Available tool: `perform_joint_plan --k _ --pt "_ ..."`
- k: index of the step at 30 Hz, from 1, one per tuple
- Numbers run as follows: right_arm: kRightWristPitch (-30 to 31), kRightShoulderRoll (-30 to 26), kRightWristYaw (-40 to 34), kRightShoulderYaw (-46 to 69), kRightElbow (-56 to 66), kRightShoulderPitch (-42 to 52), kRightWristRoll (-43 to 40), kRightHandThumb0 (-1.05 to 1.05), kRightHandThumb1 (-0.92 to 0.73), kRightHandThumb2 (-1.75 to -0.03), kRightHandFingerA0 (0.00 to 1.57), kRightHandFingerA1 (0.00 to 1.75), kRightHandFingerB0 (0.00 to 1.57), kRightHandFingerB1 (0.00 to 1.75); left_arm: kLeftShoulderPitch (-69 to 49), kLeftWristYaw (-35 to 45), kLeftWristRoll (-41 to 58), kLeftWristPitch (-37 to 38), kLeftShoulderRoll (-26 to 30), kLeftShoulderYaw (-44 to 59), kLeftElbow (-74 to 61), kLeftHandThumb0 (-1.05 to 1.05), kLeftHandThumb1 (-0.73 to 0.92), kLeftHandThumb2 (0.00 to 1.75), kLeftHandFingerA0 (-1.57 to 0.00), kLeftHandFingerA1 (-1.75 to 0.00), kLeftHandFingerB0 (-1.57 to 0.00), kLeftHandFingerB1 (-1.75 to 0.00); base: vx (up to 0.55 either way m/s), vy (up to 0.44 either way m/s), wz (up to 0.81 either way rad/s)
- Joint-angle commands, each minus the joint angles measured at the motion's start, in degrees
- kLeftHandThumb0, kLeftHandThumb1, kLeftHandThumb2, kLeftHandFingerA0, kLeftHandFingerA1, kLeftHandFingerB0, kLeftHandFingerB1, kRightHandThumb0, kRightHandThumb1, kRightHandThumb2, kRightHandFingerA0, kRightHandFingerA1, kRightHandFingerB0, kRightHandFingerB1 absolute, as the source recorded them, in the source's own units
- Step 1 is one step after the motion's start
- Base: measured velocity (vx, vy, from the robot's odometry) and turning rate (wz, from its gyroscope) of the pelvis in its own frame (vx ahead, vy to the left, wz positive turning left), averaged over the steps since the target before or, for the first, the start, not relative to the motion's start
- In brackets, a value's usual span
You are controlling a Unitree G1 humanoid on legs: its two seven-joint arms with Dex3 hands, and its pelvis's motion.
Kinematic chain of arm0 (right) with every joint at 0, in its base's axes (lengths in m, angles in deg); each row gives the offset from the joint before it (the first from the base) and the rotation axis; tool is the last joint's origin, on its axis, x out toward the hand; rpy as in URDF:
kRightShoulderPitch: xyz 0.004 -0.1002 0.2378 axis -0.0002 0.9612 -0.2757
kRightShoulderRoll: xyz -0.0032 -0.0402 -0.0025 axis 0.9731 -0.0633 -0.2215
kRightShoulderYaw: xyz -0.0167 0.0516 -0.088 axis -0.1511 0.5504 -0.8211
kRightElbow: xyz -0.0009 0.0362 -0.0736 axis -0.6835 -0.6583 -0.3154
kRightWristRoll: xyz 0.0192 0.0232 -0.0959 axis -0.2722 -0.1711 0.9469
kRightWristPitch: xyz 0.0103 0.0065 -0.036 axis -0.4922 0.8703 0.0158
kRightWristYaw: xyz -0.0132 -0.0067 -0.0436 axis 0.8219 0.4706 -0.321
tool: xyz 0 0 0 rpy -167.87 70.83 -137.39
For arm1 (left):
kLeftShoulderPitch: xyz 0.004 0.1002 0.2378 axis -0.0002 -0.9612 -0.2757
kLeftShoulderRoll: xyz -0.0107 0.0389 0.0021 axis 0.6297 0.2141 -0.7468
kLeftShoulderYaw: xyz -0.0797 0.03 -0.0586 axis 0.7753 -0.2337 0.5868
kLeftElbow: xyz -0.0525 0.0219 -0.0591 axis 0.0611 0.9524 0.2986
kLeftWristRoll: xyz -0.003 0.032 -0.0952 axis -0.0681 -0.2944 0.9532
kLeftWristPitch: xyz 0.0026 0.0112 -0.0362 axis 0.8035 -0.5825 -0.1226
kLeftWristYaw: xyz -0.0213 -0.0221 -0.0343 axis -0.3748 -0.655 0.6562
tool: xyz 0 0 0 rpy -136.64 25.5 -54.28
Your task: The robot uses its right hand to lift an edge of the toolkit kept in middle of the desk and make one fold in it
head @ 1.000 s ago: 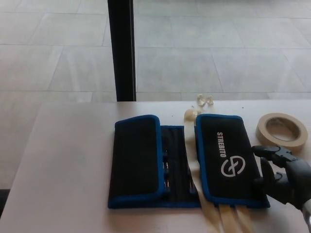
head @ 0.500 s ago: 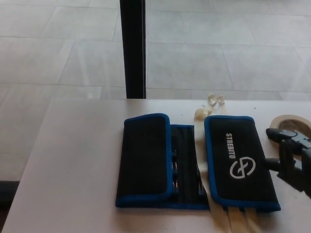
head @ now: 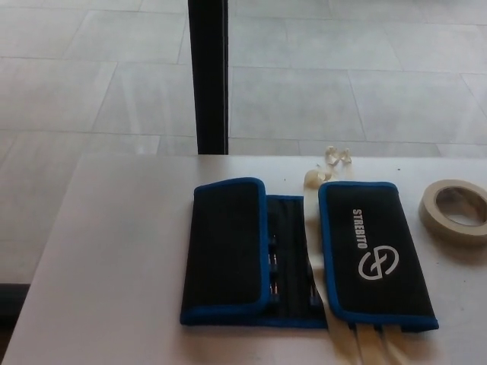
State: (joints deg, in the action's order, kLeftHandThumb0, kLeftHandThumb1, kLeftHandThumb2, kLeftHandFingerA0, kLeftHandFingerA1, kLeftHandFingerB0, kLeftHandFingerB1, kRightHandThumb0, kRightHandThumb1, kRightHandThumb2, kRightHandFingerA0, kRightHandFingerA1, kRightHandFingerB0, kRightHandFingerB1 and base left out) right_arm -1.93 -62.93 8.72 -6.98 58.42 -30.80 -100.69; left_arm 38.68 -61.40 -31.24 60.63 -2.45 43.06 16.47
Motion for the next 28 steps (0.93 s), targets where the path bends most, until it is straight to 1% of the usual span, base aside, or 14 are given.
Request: perform_joint_plan --k 1,5,7,8,9,10,12,14,15,20,22,23,24,28 --pt "8.45 -13.40 -0.46 31.78 -21.91 -4.48 -16.33 -0.67 -0.86 -0.65 0.45 0.50 0.34 0.41 -0.55 -0.59 0.24 -1.93 0.96 -0.28 -1.61 -0.92 0.92 0.89 -0.45 -0.56 -0.30 -0.43 0.00 0.000 0.00" --pt "-1.81 -12.09 -2.26 37.85 -29.39 1.66 -14.56 -0.70 -0.88 -0.66 0.55 0.73 0.40 0.53 -0.50 -0.33 -0.08 -0.94 1.08 -0.36 -0.74 -0.96 0.91 0.90 -0.44 -0.55 -0.28 -0.42 0.00 0.000 0.00" --pt "-2.37 -11.90 -3.39 38.93 -30.13 1.53 -14.27 -0.70 -0.88 -0.66 0.55 0.73 0.40 0.53 -0.42 -0.42 0.04 -0.99 1.02 -0.25 -0.48 -0.96 0.91 0.90 -0.44 -0.55 -0.28 -0.42 0.00 0.000 0.00" --pt "-8.61 -10.67 -4.74 42.70 -33.89 4.00 -14.61 -0.71 -0.90 -0.66 0.57 0.81 0.34 0.55 -0.30 -0.58 0.04 -0.63 0.93 -0.15 -0.02 -0.95 0.87 0.95 -0.43 -0.56 -0.29 -0.46 0.00 0.000 0.00" --pt "-9.02 -10.41 -5.22 43.34 -34.13 4.16 -14.51 -0.69 -0.69 -1.06 0.60 0.80 0.35 0.62 -0.22 -0.39 0.04 -0.51 1.07 -0.13 0.38 -0.91 0.92 0.92 -0.44 -0.56 -0.27 -0.44 0.00 0.000 0.00" --pt "-10.38 -9.89 -6.51 44.69 -34.87 4.64 -14.28 -0.69 -0.90 -0.66 0.58 0.85 0.35 0.54 -0.15 -0.20 -0.12 -0.32 1.26 -0.23 0.85 -0.95 0.88 0.97 -0.43 -0.57 -0.29 -0.46 0.00 0.000 0.00" --pt "-13.06 -9.62 -8.50 46.67 -37.44 4.96 -14.13 -0.67 -0.90 -0.66 0.59 0.86 0.37 0.55 -0.69 -0.60 -0.28 -0.54 0.81 -0.43 -0.58 -0.92 0.92 0.90 -0.41 -0.54 -0.28 -0.44 0.00 0.000 0.00" --pt "-19.29 -8.73 -7.26 49.94 -44.02 7.01 -15.68 -0.68 -0.91 -0.67 0.54 0.94 0.27 0.54 -0.48 0.19 -0.28 -0.45 0.92 -0.64 -0.36 -0.95 0.92 0.91 -0.42 -0.54 -0.26 -0.42 0.00 0.000 0.00" --pt "-19.36 -8.87 -7.06 50.13 -44.37 6.87 -15.46 -0.68 -0.91 -0.67 0.54 0.94 0.27 0.54 -0.48 0.19 -0.28 -0.45 0.92 -0.64 -0.35 -0.95 0.92 0.91 -0.42 -0.54 -0.26 -0.42 0.00 0.000 0.00" --pt "-22.83 -4.43 -6.97 51.97 -46.97 9.16 -14.77 -0.69 -0.92 -0.73 0.25 0.89 0.09 0.51 0.07 0.38 0.14 -0.39 0.72 -0.39 0.61 -0.94 0.92 0.90 -0.42 -0.55 -0.26 -0.43 0.00 0.000 0.00" --pt "-25.30 -3.16 -8.61 52.66 -50.21 9.04 -14.48 -0.68 -0.92 -0.69 0.28 0.87 0.13 0.52 0.48 0.21 -0.13 -0.30 0.80 -0.61 1.38 -0.94 0.91 0.91 -0.43 -0.54 -0.28 -0.43 0.00 0.000 0.00" --pt "-26.55 -1.17 -10.24 52.67 -50.67 9.06 -13.99 -0.68 -0.92 -0.68 0.31 0.94 0.13 0.61 1.06 -0.55 -0.16 -0.51 0.79 -0.55 2.07 -0.94 0.87 0.95 -0.43 -0.54 -0.28 -0.44 0.00 0.000 0.00" --pt "-25.87 0.25 -10.06 52.74 -49.51 9.26 -13.94 -0.58 -0.68 -1.12 0.42 0.80 0.01 0.53 0.60 -0.62 -0.11 -0.61 0.33 -0.63 0.93 -0.94 0.91 0.90 -0.44 -0.53 -0.29 -0.43 0.00 0.000 0.00" --pt "-25.92 1.39 -10.47 52.07 -50.41 9.44 -12.66 -0.70 -0.76 -1.05 0.43 0.85 0.04 0.52 0.28 -0.32 -0.15 -0.32 0.08 -0.78 0.25 -0.94 0.91 0.91 -0.43 -0.55 -0.28 -0.45 0.00 0.000 0.00"
